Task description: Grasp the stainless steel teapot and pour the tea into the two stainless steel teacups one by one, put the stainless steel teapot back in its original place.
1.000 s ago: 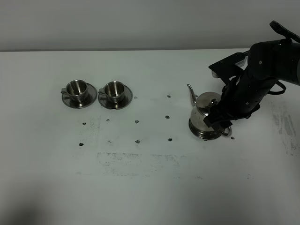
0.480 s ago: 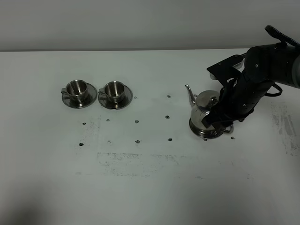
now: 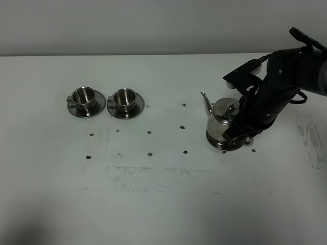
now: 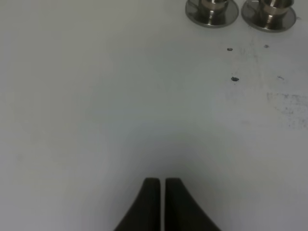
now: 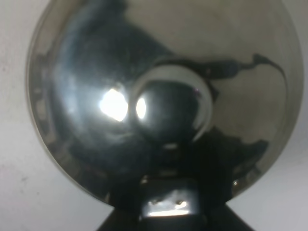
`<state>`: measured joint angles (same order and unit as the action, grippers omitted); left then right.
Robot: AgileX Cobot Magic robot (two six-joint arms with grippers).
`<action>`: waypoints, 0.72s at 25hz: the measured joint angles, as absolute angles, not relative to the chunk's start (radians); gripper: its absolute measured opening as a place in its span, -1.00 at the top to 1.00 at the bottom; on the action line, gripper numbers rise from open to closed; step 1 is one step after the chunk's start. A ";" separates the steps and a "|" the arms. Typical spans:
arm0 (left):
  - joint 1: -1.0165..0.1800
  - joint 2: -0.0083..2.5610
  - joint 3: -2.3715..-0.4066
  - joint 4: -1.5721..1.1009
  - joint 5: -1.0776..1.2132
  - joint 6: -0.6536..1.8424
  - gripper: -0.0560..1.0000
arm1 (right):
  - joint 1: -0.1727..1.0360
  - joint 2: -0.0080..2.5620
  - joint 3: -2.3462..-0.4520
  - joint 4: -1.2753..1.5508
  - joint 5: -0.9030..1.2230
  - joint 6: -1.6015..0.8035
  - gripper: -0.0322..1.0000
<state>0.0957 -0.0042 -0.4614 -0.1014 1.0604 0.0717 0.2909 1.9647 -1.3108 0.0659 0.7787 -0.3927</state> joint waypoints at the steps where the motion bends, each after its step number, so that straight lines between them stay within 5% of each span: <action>1: 0.096 -0.004 -0.461 -0.101 1.060 0.072 0.79 | 0.291 1.965 -1.311 0.066 0.779 -0.393 0.59; 18: 0.096 -0.004 -0.461 -0.101 1.060 0.072 0.79 | 0.299 1.846 -1.311 0.070 0.834 -0.426 0.59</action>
